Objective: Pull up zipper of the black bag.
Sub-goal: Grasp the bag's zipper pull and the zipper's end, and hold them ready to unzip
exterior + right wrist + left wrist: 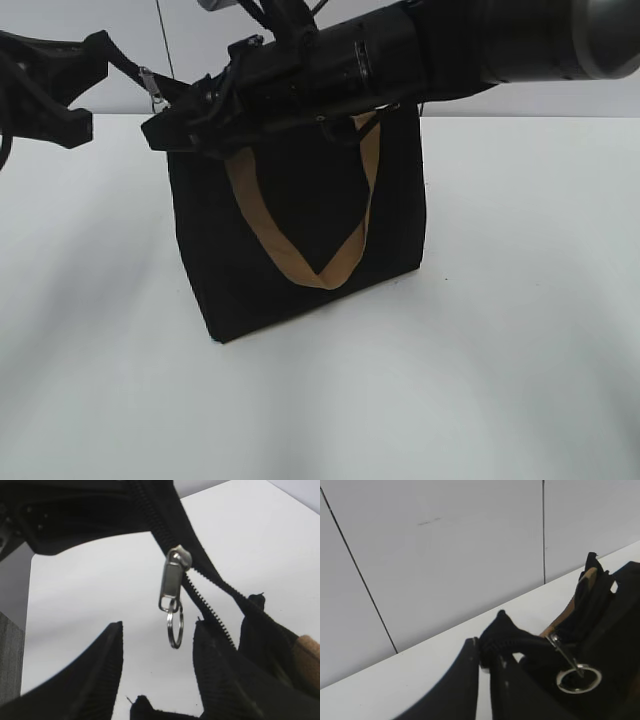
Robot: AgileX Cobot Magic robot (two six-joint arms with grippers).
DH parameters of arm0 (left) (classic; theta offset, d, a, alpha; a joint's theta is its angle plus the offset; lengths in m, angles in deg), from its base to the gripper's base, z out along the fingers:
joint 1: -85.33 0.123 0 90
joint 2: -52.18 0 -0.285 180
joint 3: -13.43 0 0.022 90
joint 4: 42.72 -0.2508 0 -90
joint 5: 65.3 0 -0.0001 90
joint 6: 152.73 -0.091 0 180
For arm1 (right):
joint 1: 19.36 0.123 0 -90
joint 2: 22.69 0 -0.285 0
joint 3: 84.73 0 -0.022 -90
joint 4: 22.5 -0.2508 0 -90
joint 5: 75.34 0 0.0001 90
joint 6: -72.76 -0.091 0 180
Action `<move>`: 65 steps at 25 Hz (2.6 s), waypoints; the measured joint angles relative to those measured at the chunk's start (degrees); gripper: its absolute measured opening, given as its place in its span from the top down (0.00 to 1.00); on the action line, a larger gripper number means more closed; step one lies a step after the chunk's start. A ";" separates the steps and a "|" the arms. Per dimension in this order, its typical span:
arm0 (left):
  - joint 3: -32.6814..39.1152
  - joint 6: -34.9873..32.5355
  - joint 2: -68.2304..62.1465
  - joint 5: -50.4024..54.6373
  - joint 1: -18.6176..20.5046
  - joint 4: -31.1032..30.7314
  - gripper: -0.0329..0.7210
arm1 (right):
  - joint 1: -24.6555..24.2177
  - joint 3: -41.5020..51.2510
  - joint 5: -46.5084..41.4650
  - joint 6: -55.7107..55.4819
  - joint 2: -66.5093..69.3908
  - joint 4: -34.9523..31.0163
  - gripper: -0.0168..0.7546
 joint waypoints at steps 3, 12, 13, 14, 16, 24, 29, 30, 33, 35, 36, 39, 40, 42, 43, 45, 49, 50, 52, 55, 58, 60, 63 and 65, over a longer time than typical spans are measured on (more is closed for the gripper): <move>0.00 0.00 0.00 0.00 0.00 0.00 0.93 | 0.00 -0.11 0.11 0.00 0.35 -1.93 0.60; 0.00 0.00 0.00 0.76 0.00 0.00 0.93 | 0.00 -0.13 0.23 -2.84 0.35 -2.06 1.00; 0.00 0.00 0.00 1.25 0.00 0.00 0.93 | 0.00 -0.13 0.23 -4.17 0.35 -1.42 1.00; 0.00 0.00 0.00 1.75 0.00 0.00 0.93 | -0.17 -0.13 0.17 -5.70 0.12 -0.35 1.00; 0.00 0.00 0.00 3.46 0.00 0.05 0.93 | -0.82 -0.13 0.03 -8.44 -0.72 2.13 1.00; 0.00 0.00 0.00 9.48 -0.11 0.04 0.93 | -5.67 -0.23 -4.67 -15.94 -3.83 4.61 1.00; 0.00 0.00 0.00 11.86 -0.19 0.04 0.93 | -8.45 -0.23 -5.21 -17.80 -3.90 6.34 1.00; 0.00 0.00 0.00 12.09 -0.20 0.04 0.93 | -8.99 -0.23 -5.28 -17.99 -3.90 6.86 1.00; -0.04 0.00 0.00 13.00 -0.38 0.04 0.93 | -10.70 -0.23 -5.28 -18.62 -3.90 9.67 1.00; -0.04 0.00 0.00 13.64 -0.38 0.04 0.93 | -11.91 -0.23 -5.10 -18.93 -3.90 11.67 1.00; -0.04 0.00 0.00 13.77 -0.38 0.04 0.93 | -12.63 -0.23 -5.10 -19.09 -3.90 12.66 1.00; -0.10 0.00 -0.04 14.13 -0.44 0.11 0.93 | -14.94 -0.23 -5.04 -19.09 -3.96 14.09 1.00; -0.10 0.00 -0.04 14.42 -0.44 0.18 0.93 | -15.90 -0.23 -4.82 -19.09 -4.02 14.49 1.00; -0.10 0.00 -0.04 14.82 -0.44 0.23 0.93 | -17.61 -0.23 -4.40 -19.15 -4.08 15.06 1.00; -0.10 0.00 -0.04 14.82 -0.44 0.23 0.93 | -18.46 -0.23 -4.78 -19.15 -4.08 15.26 1.00; -0.10 0.00 -0.04 14.93 -0.44 0.23 0.93 | -19.86 -0.23 -4.61 -19.15 -4.08 15.33 1.00; -0.10 0.00 -0.04 14.94 -0.44 0.23 0.93 | -22.36 -0.23 -4.19 -19.26 -4.08 15.68 1.00; -0.10 0.00 -0.04 14.94 -0.44 0.23 0.93 | -22.97 -0.23 -4.19 -19.26 -4.08 15.73 1.00; -0.10 0.00 -0.04 14.98 -0.39 0.23 0.93 | -23.94 -0.23 -4.05 -19.26 -4.08 15.73 1.00; -0.10 0.00 -0.04 15.19 -0.33 0.30 0.93 | -24.77 -0.23 -3.76 -19.60 -4.08 15.92 1.00; -0.10 0.00 -0.04 15.37 -0.33 0.48 0.93 | -24.77 -0.23 -4.67 -19.89 -4.08 16.00 1.00; -0.10 0.00 -0.04 15.83 -0.33 1.56 0.93 | -24.82 -0.23 -5.46 -19.96 -4.12 16.00 0.99; -0.10 0.00 -0.04 16.52 -0.33 4.86 0.89 | -24.88 -0.23 -7.78 -19.96 -4.45 16.73 0.85; -0.10 0.00 -0.04 17.26 -0.33 7.75 0.77 | -24.93 -0.23 -9.26 -19.96 -5.03 17.83 0.64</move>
